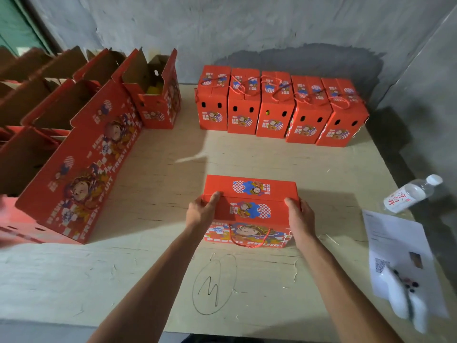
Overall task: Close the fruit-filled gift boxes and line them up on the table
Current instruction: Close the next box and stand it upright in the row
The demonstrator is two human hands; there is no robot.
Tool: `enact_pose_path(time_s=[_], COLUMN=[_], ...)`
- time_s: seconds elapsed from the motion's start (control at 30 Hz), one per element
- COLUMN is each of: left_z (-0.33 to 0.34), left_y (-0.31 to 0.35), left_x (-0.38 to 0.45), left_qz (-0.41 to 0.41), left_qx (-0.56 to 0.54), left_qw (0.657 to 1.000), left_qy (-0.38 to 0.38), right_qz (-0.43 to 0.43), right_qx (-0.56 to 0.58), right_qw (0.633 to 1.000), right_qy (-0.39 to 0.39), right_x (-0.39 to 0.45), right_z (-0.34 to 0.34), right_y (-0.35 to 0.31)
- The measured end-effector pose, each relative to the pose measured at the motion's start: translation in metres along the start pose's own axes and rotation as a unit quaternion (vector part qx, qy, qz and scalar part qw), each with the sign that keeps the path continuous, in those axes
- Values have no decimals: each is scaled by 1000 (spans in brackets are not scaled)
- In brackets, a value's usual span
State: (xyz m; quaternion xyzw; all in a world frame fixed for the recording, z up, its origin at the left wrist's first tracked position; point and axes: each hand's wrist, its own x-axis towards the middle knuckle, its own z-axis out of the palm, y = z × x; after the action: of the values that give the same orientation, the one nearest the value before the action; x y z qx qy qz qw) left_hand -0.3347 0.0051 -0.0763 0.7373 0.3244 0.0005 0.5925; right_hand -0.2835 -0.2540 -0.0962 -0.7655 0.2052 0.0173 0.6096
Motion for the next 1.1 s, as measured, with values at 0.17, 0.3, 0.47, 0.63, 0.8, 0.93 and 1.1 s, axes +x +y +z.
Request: enact_pose_path(time_s=[0.17, 0.3, 0.47, 0.63, 0.8, 0.93, 1.1], left_z=[7, 27, 40, 44, 13, -5, 7], left_y=[-24, -29, -19, -2, 6, 7, 1], left_x=[-40, -68, -71, -59, -18, -3, -22], left_qz=[-43, -99, -83, -38, -27, -69, -62], left_qx=[-49, -185, -253, -208, -135, -109, -123], left_qw=[992, 975, 962, 974, 986, 990, 990], left_qy=[111, 70, 62, 85, 92, 62, 22], right_qz=[22, 31, 45, 44, 184, 80, -51], right_qx=[42, 75, 91, 113, 89, -60, -168], right_qw=[999, 996, 992, 983, 979, 995, 981], right_qy=[7, 41, 75, 139, 24, 2, -79], right_x=[1, -7, -17, -50, -54, -44, -30], right_z=[-4, 1, 7, 39, 30, 28, 23], right_y=[-1, -6, -7, 3, 15, -1, -23])
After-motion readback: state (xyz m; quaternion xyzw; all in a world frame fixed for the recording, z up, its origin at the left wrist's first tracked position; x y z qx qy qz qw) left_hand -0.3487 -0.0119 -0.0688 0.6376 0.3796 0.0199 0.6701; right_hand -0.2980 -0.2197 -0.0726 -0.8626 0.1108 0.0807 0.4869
